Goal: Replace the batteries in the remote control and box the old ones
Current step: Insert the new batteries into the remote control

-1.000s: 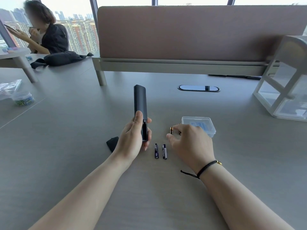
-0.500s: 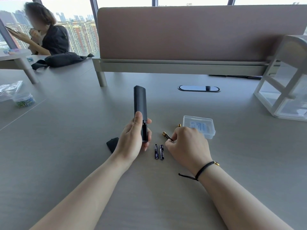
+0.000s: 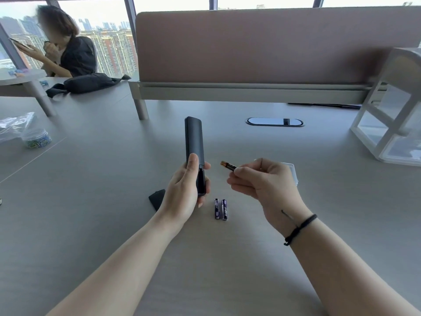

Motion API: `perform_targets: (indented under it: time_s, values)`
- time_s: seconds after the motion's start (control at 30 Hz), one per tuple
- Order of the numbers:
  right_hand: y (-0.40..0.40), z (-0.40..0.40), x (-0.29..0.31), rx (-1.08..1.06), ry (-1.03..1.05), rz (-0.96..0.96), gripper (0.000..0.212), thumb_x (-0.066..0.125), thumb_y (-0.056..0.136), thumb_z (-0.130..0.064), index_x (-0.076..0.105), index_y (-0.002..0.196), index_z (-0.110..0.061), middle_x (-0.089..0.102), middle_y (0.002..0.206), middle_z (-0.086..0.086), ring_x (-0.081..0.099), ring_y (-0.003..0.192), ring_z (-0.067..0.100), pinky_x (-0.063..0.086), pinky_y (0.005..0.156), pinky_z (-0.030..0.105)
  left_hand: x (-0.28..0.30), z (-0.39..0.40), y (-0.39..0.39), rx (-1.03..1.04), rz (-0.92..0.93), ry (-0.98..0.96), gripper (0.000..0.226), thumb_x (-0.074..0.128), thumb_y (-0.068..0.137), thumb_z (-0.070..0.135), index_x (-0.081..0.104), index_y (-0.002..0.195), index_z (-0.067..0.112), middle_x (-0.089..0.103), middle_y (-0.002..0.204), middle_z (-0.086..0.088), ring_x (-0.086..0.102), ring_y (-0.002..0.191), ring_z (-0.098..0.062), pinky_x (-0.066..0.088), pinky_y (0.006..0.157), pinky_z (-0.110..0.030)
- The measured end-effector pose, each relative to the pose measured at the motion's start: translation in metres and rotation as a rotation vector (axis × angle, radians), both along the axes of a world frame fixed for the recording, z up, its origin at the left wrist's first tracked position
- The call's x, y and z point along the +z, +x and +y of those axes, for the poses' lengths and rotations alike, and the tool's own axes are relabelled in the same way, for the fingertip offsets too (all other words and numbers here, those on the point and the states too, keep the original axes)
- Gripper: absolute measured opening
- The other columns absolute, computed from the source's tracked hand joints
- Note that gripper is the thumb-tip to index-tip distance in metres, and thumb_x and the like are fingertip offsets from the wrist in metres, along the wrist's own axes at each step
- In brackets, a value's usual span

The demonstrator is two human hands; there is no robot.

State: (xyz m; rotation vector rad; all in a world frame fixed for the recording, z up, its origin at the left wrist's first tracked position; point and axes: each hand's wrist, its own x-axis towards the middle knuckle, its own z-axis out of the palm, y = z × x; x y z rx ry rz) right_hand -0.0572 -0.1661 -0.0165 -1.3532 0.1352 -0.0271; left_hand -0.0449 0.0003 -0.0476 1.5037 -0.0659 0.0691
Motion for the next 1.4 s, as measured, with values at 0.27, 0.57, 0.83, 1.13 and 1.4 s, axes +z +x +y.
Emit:
perform_targets:
  time_s: [0.27,0.57,0.83,1.13,1.4]
  values:
    - [-0.004,0.000,0.005,0.306,0.332,0.112,0.018,0.055,0.092,0.003,0.065,0.098,-0.010,0.067,0.073,0.013,0.066,0.055,0.022,0.061,0.063,0.033,0.003,-0.002,-0.004,-0.005,-0.040,-0.005,0.053,0.040,0.091,0.056,0.059,0.103,0.008,0.057,0.064,-0.011,0.041,0.047,-0.022,0.033,0.045,-0.030]
    - [-0.007,0.005,0.004,0.472,0.377,0.089,0.029,0.047,0.096,0.001,0.061,0.122,-0.001,0.060,0.069,0.013,0.056,0.053,0.021,0.053,0.058,0.032,0.004,-0.001,-0.004,-0.012,-0.058,0.006,0.061,0.037,0.090,0.059,0.058,0.105,0.004,0.057,0.062,-0.008,0.040,0.047,-0.021,0.032,0.047,-0.032]
    - [-0.007,0.005,0.000,0.386,0.272,0.077,0.018,0.062,0.092,0.001,0.056,0.106,-0.008,0.068,0.072,0.019,0.063,0.051,0.022,0.058,0.057,0.031,0.005,-0.002,-0.005,-0.040,-0.017,-0.066,0.062,0.030,0.095,0.061,0.059,0.104,0.008,0.059,0.062,-0.008,0.041,0.046,-0.021,0.031,0.049,-0.030]
    - [-0.003,0.005,-0.005,0.233,0.236,0.038,0.021,0.067,0.089,0.002,0.064,0.109,-0.006,0.067,0.077,0.014,0.067,0.053,0.021,0.060,0.060,0.032,0.007,0.001,-0.007,-0.254,0.071,-0.310,0.064,0.022,0.098,0.062,0.059,0.114,0.011,0.054,0.069,-0.013,0.031,0.049,-0.020,0.026,0.053,-0.033]
    - [-0.012,0.014,0.000,0.127,-0.106,-0.264,0.017,0.070,0.085,0.006,0.065,0.091,-0.008,0.072,0.067,0.008,0.068,0.054,0.021,0.061,0.061,0.036,0.009,-0.002,-0.010,-0.328,0.143,-0.308,0.059,0.035,0.090,0.060,0.059,0.117,0.014,0.053,0.072,-0.009,0.035,0.051,-0.020,0.034,0.051,-0.029]
